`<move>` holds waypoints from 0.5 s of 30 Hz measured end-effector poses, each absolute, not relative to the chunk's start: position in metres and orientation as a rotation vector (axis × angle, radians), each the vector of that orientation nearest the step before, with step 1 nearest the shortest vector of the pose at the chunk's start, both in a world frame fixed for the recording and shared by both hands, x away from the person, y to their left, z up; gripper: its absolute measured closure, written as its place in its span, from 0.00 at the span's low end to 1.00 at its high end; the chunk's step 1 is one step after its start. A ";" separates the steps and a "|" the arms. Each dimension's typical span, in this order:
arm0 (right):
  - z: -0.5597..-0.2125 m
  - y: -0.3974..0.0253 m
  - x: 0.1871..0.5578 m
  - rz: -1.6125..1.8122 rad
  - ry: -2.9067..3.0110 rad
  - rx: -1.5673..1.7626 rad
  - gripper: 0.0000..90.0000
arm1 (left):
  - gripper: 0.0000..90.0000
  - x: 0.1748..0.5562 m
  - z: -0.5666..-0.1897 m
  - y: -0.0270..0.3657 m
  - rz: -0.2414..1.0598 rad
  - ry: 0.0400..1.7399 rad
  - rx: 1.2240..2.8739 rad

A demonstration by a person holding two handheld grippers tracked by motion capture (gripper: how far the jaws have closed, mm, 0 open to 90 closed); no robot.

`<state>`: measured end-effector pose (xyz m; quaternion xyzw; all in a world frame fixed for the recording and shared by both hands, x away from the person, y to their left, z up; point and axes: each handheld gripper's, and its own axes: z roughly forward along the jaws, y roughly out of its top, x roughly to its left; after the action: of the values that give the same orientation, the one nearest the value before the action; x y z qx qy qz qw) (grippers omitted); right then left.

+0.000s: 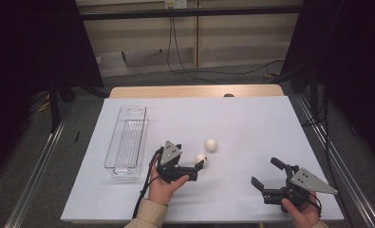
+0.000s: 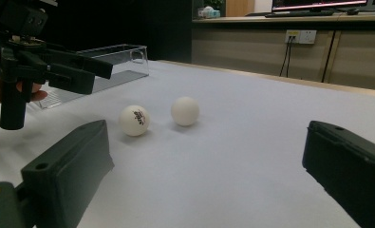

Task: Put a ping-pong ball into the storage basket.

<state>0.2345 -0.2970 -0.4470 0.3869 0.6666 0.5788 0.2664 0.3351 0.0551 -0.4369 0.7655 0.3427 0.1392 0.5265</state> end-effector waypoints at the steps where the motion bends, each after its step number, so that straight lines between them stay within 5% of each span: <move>1: -0.447 -0.297 0.234 1.563 1.800 1.045 0.02 | 0.02 0.335 -0.437 0.055 0.332 0.820 1.835; 15: -0.447 -0.297 0.234 1.565 1.799 1.044 0.02 | 0.02 0.340 -0.438 0.047 0.317 0.823 1.846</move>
<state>0.2345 -0.2972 -0.4471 0.3866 0.6663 0.5796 0.2660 0.3395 0.0473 -0.4381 0.7701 0.3434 0.1323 0.5210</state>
